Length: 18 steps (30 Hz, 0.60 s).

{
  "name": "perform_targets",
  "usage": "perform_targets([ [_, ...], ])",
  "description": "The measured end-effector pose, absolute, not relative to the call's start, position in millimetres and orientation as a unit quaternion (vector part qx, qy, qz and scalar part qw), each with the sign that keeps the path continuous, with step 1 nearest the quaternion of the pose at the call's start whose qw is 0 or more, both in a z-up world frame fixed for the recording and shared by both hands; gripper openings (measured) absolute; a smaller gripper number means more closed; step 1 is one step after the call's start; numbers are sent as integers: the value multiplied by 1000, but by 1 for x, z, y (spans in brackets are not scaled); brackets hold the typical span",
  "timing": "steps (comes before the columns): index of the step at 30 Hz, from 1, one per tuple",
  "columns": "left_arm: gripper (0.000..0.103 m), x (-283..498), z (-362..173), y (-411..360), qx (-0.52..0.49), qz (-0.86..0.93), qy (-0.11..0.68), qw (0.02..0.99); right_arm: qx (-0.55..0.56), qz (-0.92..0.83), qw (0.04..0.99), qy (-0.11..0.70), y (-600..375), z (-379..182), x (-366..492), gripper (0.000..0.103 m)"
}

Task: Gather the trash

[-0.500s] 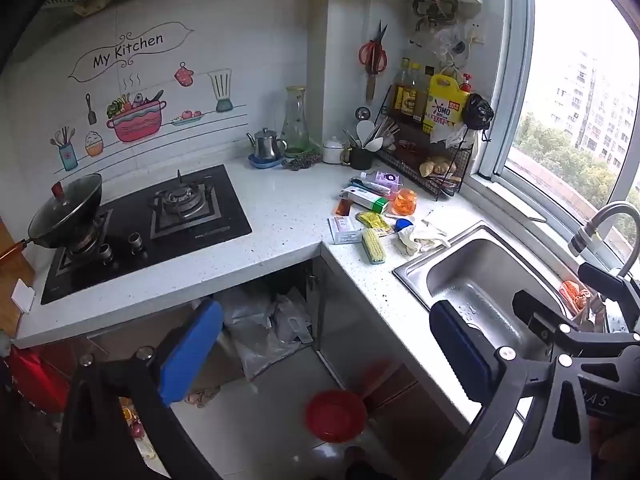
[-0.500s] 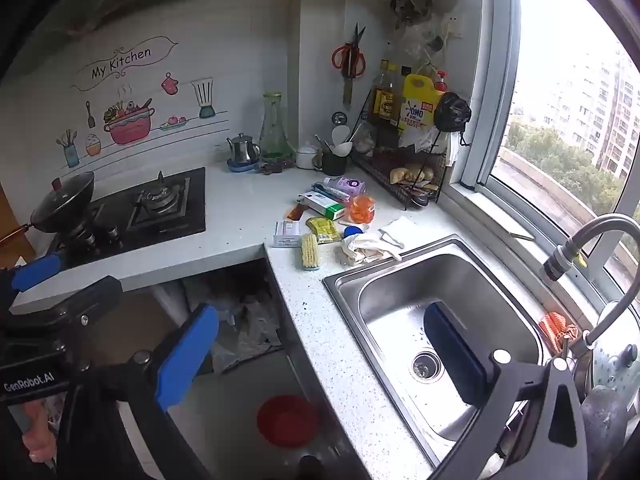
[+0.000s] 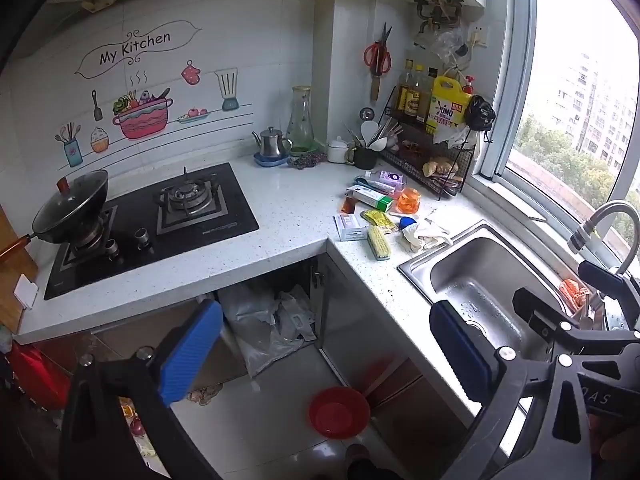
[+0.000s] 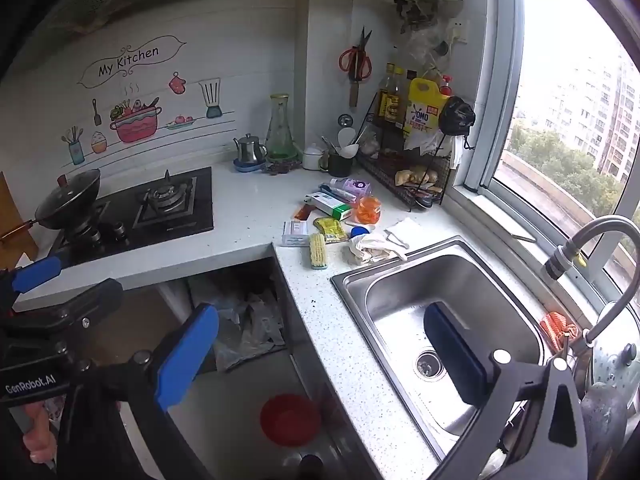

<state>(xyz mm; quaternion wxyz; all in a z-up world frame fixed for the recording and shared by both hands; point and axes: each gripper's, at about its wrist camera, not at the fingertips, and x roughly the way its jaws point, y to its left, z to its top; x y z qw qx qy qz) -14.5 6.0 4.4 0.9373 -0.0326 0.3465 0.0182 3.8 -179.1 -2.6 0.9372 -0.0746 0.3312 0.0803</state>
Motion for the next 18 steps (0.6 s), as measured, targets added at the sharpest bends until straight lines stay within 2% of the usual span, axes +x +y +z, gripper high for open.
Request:
perform_targets([
  [18, 103, -26, 1, 7, -36, 16, 349, 936, -79, 83, 935, 334, -180, 1, -2, 103],
])
